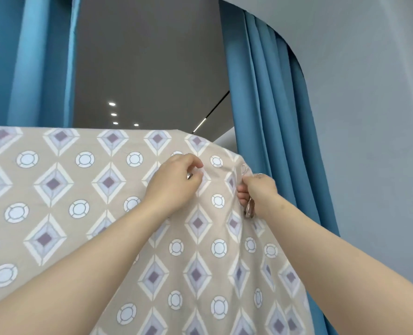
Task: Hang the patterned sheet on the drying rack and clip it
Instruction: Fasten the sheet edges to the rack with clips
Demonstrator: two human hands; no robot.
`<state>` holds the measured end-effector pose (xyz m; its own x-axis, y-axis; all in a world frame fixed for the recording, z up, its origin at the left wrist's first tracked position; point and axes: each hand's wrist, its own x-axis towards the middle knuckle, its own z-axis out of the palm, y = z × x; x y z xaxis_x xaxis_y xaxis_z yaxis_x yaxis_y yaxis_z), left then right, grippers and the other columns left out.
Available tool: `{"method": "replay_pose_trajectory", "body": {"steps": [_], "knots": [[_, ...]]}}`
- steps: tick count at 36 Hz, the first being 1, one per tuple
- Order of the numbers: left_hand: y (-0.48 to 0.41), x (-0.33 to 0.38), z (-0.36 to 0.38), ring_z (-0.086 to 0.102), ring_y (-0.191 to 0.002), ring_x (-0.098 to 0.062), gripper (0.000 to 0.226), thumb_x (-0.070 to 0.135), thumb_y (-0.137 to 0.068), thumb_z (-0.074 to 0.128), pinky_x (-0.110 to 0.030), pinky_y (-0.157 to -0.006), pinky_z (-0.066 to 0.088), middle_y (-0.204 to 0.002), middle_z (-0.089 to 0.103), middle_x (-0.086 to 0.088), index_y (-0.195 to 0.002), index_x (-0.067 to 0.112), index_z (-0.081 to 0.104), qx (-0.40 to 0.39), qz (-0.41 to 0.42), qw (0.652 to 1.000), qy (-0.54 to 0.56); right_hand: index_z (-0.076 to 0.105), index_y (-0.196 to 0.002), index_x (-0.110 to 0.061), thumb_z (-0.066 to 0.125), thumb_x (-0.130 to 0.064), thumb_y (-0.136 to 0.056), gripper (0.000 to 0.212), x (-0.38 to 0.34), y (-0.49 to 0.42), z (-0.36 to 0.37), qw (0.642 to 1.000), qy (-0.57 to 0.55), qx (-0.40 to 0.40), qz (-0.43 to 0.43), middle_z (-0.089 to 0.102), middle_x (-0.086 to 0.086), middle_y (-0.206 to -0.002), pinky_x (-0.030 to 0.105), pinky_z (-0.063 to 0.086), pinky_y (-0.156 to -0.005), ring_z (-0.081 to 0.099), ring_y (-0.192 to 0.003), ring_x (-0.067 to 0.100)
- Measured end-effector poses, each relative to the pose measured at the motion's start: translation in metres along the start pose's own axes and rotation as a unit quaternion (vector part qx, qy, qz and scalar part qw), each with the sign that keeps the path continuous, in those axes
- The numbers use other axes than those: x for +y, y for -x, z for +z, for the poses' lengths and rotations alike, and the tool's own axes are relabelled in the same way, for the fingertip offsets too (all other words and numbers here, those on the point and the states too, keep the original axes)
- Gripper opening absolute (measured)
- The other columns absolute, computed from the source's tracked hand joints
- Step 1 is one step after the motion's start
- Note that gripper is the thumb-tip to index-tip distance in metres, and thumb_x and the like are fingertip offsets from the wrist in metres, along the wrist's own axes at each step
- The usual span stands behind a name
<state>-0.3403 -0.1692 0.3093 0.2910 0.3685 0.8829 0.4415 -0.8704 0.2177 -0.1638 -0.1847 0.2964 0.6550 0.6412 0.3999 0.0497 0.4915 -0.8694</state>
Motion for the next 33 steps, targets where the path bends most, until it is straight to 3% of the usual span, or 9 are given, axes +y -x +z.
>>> {"method": "replay_pose_trajectory", "body": {"steps": [5, 8, 12, 15, 18, 21, 26, 29, 33], "knots": [[-0.012, 0.003, -0.004, 0.044, -0.087, -0.007, 0.024, 0.024, -0.092, 0.047, -0.023, -0.075, 0.034, -0.125, 0.045, 0.012, -0.114, 0.027, 0.055, -0.018, 0.017, 0.998, -0.064, 0.024, -0.066, -0.020, 0.048, -0.005, -0.085, 0.035, 0.006, -0.005, 0.013, 0.999, -0.007, -0.039, 0.001, 0.034, 0.002, -0.050, 0.014, 0.025, -0.034, 0.026, -0.028, 0.011], [-0.020, 0.008, -0.004, 0.046, -0.084, -0.008, 0.028, 0.026, -0.092, 0.046, -0.024, -0.076, 0.035, -0.132, 0.040, 0.015, -0.119, 0.030, 0.052, -0.031, 0.039, 0.994, -0.094, 0.027, -0.071, -0.024, 0.052, -0.009, -0.081, 0.030, 0.002, -0.005, 0.017, 0.999, -0.024, -0.024, -0.008, 0.036, 0.001, -0.064, 0.021, 0.030, -0.041, 0.032, -0.042, 0.015], [-0.031, 0.019, 0.000, 0.048, -0.088, -0.008, 0.034, 0.028, -0.093, 0.043, -0.023, -0.080, 0.035, -0.141, 0.031, 0.017, -0.127, 0.033, 0.047, -0.061, 0.063, 0.988, -0.124, 0.020, -0.058, -0.021, 0.045, -0.002, -0.079, 0.038, -0.005, -0.004, 0.015, 0.998, -0.018, -0.045, -0.051, 0.023, -0.004, -0.052, 0.018, 0.019, -0.043, 0.019, -0.049, 0.016], [-0.036, 0.025, 0.006, 0.047, -0.113, -0.011, 0.039, 0.026, -0.094, 0.039, -0.024, -0.080, 0.035, -0.146, 0.024, 0.016, -0.133, 0.034, 0.040, -0.090, 0.079, 0.981, -0.154, 0.026, -0.063, -0.019, 0.045, -0.001, -0.083, 0.033, -0.002, 0.000, 0.012, 0.993, -0.092, -0.078, -0.015, 0.028, -0.003, -0.052, 0.016, 0.026, -0.041, 0.027, -0.045, 0.014], [-0.040, 0.028, 0.011, 0.047, -0.114, -0.010, 0.043, 0.024, -0.094, 0.039, -0.027, -0.082, 0.040, -0.144, 0.027, 0.016, -0.135, 0.036, 0.037, -0.117, 0.100, 0.974, -0.167, 0.039, -0.080, -0.015, 0.049, -0.004, -0.086, 0.016, 0.002, 0.006, 0.011, 0.977, -0.170, -0.121, 0.036, 0.038, 0.001, -0.055, 0.014, 0.037, -0.039, 0.042, -0.035, 0.011], [-0.044, 0.027, 0.015, 0.041, -0.124, -0.011, 0.045, 0.024, -0.093, 0.040, -0.032, -0.092, 0.041, -0.144, 0.029, 0.014, -0.136, 0.036, 0.035, -0.135, 0.096, 0.971, -0.171, 0.046, -0.070, -0.011, 0.050, -0.008, -0.087, 0.018, 0.004, 0.007, 0.007, 0.971, -0.162, -0.161, 0.066, 0.047, 0.000, -0.049, 0.015, 0.043, -0.040, 0.049, -0.036, 0.012], [-0.048, 0.024, 0.018, 0.037, -0.128, -0.010, 0.043, 0.026, -0.093, 0.041, -0.028, -0.093, 0.038, -0.143, 0.031, 0.013, -0.135, 0.034, 0.038, -0.129, 0.094, 0.973, -0.163, 0.057, -0.063, -0.010, 0.046, -0.017, -0.093, 0.033, -0.001, 0.013, -0.001, 0.959, -0.126, -0.244, 0.071, 0.061, -0.001, -0.047, 0.017, 0.050, -0.043, 0.060, -0.041, 0.012], [-0.046, 0.024, 0.019, 0.038, -0.126, -0.010, 0.041, 0.028, -0.093, 0.042, -0.030, -0.095, 0.039, -0.141, 0.033, 0.014, -0.133, 0.034, 0.040, -0.125, 0.097, 0.975, -0.156, 0.057, -0.063, -0.011, 0.047, -0.020, -0.093, 0.034, -0.001, 0.014, -0.005, 0.960, -0.151, -0.223, 0.080, 0.059, -0.002, -0.045, 0.016, 0.047, -0.042, 0.058, -0.040, 0.012], [-0.044, 0.024, 0.020, 0.041, -0.124, -0.010, 0.040, 0.029, -0.093, 0.043, -0.030, -0.094, 0.040, -0.140, 0.034, 0.014, -0.132, 0.035, 0.041, -0.121, 0.096, 0.976, -0.152, 0.041, -0.076, -0.015, 0.049, -0.021, -0.093, 0.019, 0.006, 0.008, -0.009, 0.965, -0.221, -0.101, 0.101, 0.046, 0.001, -0.057, 0.014, 0.040, -0.039, 0.044, -0.038, 0.012]]}}
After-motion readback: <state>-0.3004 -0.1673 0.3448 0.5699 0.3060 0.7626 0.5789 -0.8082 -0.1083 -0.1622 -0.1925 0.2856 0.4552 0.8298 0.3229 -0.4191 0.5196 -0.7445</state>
